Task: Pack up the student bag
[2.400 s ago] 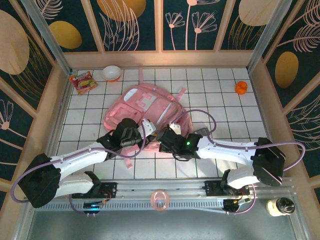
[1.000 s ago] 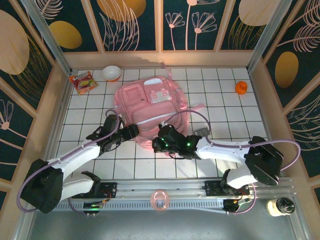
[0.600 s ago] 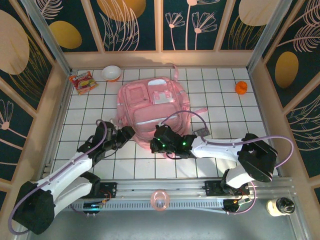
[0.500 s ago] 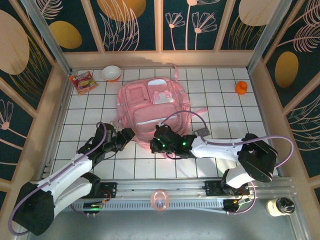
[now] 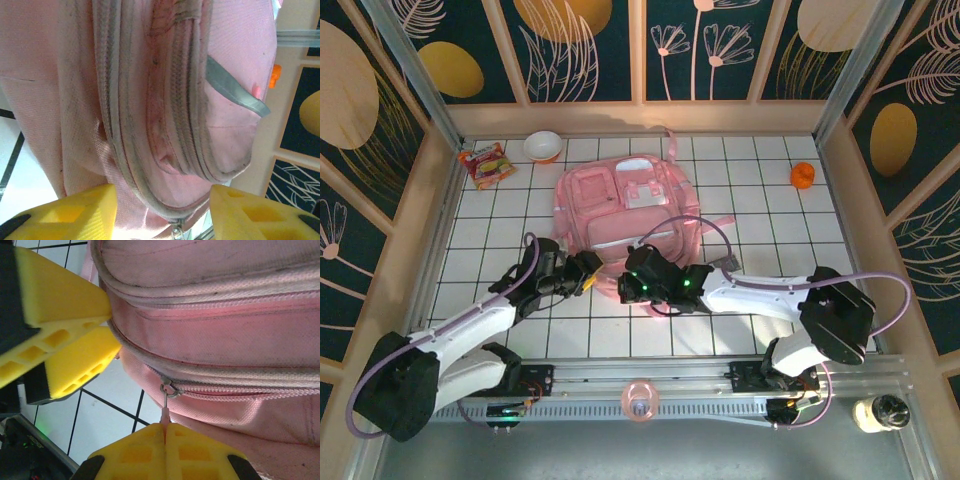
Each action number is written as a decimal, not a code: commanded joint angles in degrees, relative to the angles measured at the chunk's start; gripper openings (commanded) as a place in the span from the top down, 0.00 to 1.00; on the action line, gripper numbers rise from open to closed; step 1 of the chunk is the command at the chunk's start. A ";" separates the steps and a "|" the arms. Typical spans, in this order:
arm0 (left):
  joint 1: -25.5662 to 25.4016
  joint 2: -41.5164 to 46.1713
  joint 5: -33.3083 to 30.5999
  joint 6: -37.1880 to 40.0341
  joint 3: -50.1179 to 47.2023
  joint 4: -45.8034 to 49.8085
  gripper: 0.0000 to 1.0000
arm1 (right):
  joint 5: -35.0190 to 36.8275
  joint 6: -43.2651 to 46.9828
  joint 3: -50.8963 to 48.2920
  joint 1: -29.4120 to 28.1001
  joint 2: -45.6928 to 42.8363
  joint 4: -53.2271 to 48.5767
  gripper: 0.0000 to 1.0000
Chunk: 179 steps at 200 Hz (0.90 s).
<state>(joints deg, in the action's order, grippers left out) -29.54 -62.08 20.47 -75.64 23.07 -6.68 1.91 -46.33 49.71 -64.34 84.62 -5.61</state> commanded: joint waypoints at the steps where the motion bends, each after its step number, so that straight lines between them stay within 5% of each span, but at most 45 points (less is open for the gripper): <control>1: -0.67 -0.41 0.34 -2.58 1.47 -3.34 0.54 | -1.21 1.70 2.10 -0.71 -1.93 -1.15 1.00; 39: -1.80 -1.31 -0.95 -5.32 0.89 -6.26 0.69 | -1.23 1.85 1.92 -0.45 -1.65 -0.73 1.00; 76: -2.66 -1.60 -1.76 -6.74 1.01 -6.62 1.00 | 0.32 1.35 0.86 -0.17 -1.33 -0.96 1.00; 119: -3.12 0.10 -2.37 -7.01 2.26 -5.19 1.00 | 2.88 0.37 1.47 0.00 2.00 -2.59 1.00; 179: -3.49 -0.14 -1.49 -7.45 2.33 -6.32 1.00 | 2.75 1.75 5.61 0.26 6.34 -3.61 0.85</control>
<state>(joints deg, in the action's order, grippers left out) -32.27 -63.05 17.43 -81.32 23.18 -8.78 3.51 -45.30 52.93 -64.18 89.76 -7.73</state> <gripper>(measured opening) 0.050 0.136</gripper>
